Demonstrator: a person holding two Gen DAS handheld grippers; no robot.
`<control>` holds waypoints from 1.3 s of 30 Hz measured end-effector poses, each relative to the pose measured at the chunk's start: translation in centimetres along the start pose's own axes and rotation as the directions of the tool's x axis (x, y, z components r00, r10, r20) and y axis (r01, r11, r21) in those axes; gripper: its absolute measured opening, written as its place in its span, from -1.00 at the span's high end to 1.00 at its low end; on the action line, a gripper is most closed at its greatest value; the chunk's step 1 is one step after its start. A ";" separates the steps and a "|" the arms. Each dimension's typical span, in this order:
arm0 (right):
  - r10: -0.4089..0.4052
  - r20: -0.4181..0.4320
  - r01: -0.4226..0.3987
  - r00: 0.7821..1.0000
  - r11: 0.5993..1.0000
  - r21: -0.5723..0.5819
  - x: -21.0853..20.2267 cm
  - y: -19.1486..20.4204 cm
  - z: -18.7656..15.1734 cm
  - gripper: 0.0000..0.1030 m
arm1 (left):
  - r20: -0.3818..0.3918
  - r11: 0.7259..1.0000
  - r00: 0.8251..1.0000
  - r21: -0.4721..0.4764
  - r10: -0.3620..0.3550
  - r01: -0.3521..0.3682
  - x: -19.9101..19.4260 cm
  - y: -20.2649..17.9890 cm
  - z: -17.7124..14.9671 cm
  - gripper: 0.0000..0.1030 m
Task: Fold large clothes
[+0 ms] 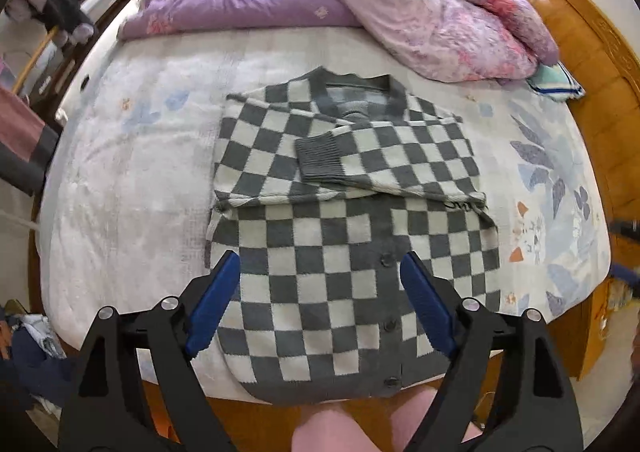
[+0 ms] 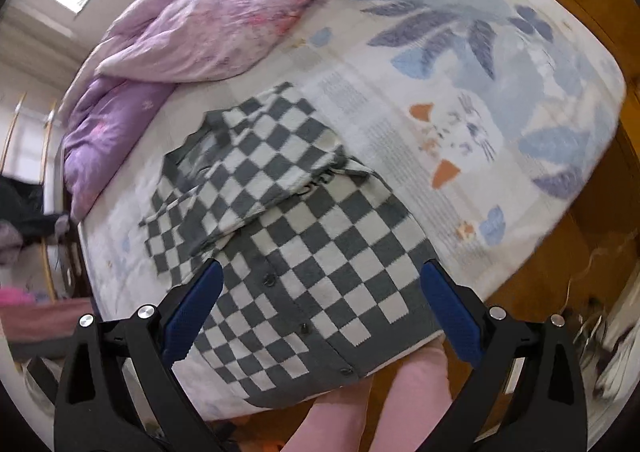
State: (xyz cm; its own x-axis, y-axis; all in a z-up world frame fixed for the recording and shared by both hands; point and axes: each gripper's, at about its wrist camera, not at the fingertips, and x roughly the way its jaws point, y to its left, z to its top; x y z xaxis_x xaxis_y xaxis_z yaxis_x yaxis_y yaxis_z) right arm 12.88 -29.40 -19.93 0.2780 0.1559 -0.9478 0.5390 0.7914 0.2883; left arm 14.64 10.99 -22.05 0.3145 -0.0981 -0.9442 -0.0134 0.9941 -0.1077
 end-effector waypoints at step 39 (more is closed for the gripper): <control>-0.210 -0.270 0.171 0.940 0.972 -0.160 24.6 9.4 21.3 -0.85 | -0.237 0.965 0.947 -0.095 0.217 -0.245 23.5 10.5 21.0 -0.70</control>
State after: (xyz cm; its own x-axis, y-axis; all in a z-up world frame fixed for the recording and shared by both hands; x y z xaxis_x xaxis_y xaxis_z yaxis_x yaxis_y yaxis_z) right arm 41.75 -30.70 -37.67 -0.0660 0.1401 -0.9879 0.4442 0.8907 0.0966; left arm 41.82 20.14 -38.85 0.0703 0.1122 -0.9912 -0.1801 0.9787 0.0981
